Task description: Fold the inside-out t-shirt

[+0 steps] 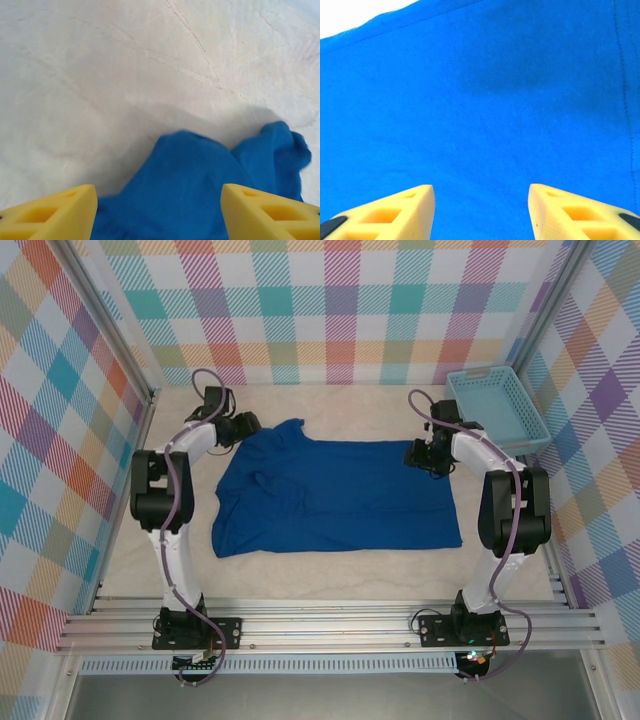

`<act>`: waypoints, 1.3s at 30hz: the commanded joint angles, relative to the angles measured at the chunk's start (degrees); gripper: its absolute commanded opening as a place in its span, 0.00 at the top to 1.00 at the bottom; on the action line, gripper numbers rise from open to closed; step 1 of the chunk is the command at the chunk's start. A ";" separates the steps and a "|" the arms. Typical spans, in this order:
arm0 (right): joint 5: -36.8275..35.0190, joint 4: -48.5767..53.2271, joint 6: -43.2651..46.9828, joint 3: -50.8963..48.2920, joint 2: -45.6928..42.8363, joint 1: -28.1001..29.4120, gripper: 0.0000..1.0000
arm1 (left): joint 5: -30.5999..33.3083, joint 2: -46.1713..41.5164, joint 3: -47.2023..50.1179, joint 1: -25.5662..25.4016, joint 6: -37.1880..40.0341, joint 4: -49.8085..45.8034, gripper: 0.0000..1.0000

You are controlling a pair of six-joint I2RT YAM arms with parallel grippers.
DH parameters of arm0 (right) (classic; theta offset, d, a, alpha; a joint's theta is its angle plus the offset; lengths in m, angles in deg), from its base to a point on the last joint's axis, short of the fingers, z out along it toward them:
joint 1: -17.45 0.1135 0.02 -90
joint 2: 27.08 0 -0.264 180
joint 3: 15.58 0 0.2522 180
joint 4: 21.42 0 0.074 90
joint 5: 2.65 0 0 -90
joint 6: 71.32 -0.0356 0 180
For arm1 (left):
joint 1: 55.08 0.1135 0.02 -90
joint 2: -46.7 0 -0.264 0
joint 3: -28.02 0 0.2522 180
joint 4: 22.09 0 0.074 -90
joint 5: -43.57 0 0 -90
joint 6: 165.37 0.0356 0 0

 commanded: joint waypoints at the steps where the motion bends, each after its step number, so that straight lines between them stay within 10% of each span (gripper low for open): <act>1: 1.70 -1.13 -0.07 -0.86 -0.53 0.39 0.48 | -4.92 7.10 -8.71 0.70 4.85 -8.35 0.32; 7: 2.26 -2.86 -0.75 -3.09 -0.86 0.48 0.48 | -16.63 16.67 -21.98 0.52 5.86 -14.20 0.33; 19: 2.19 -4.46 -0.80 -5.74 -0.21 0.59 0.48 | -29.62 28.27 -39.56 0.13 3.65 -18.84 0.70; 34: 2.49 -5.22 -0.80 -6.62 0.98 0.65 0.48 | -33.70 19.45 -35.93 0.78 7.49 -15.42 1.00; 39: 2.89 -5.37 -0.80 -6.64 1.49 0.72 0.48 | -19.63 13.86 -28.56 0.75 11.35 -17.07 0.92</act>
